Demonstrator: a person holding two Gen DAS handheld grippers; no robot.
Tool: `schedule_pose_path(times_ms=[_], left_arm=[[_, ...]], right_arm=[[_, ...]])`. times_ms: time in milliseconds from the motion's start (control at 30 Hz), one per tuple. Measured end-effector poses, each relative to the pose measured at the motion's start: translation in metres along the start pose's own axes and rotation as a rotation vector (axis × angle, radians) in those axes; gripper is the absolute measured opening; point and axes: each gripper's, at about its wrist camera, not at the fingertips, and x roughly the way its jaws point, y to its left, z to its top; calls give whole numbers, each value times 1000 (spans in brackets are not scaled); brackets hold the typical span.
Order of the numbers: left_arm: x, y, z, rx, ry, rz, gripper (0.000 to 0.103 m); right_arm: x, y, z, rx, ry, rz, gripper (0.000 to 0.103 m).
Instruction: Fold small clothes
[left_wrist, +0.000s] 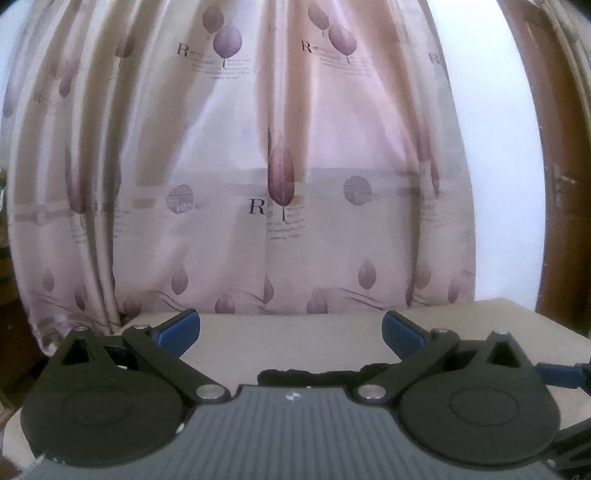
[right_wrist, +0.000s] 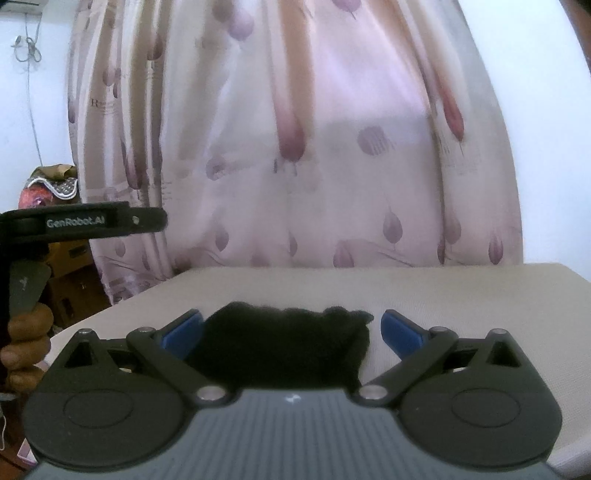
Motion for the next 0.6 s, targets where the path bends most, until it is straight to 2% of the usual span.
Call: schedule_pose_path(times_ms=[267,467,600], left_arm=[[8,-1,-14,-21,61,-51,103],[23,-5,-32,-9,128,-50,103],[27,-5,-44,-8,115,-24,103]], right_arm=[[1,0,-1,-4,16,-6,103],[9,-2,-10,2,49,-20,103],[12,-3,-14,7,65,-39,103]])
